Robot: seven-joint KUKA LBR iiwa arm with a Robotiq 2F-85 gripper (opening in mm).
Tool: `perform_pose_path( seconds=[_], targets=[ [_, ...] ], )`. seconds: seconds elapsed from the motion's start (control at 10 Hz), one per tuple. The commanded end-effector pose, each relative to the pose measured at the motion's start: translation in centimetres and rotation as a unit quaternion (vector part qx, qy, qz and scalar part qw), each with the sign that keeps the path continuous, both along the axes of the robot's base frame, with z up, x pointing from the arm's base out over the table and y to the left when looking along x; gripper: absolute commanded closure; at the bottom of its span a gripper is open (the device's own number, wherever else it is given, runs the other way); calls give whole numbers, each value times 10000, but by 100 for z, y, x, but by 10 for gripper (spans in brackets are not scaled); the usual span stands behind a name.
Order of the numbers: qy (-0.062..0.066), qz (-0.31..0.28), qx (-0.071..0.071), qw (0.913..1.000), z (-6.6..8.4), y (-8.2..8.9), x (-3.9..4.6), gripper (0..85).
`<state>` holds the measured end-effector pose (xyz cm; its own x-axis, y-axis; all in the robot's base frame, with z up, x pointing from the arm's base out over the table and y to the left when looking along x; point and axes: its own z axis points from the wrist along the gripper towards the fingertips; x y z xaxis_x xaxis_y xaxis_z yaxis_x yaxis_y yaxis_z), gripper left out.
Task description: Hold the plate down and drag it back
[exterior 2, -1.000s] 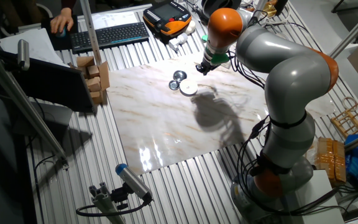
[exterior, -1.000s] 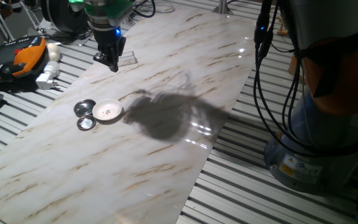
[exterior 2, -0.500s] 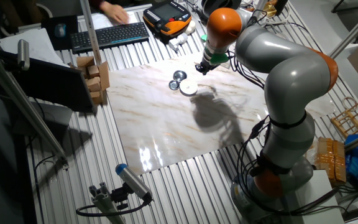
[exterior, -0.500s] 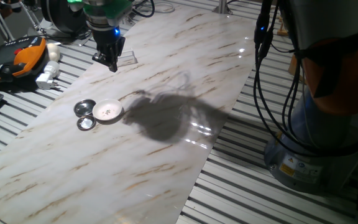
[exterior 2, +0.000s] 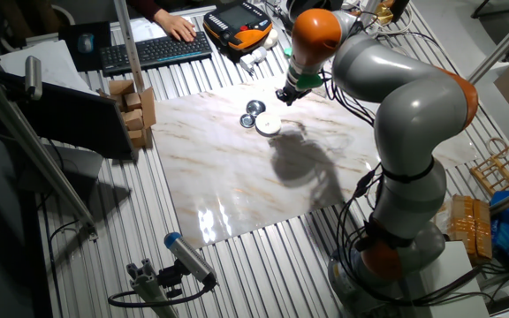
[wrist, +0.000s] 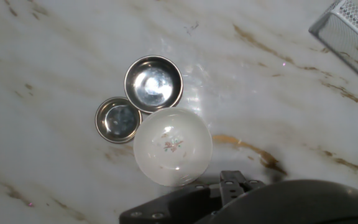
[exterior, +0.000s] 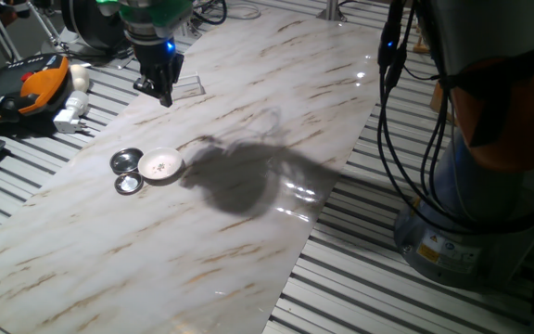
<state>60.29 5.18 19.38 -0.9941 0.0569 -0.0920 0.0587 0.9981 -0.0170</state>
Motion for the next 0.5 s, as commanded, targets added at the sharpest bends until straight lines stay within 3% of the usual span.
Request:
perform_pose_path(
  seconds=[0.0,0.4],
  targets=[
    [0,-2,-40,10000,11,4,0,850],
    [0,6,-41,10000,14,-16,-4,850]
  ],
)
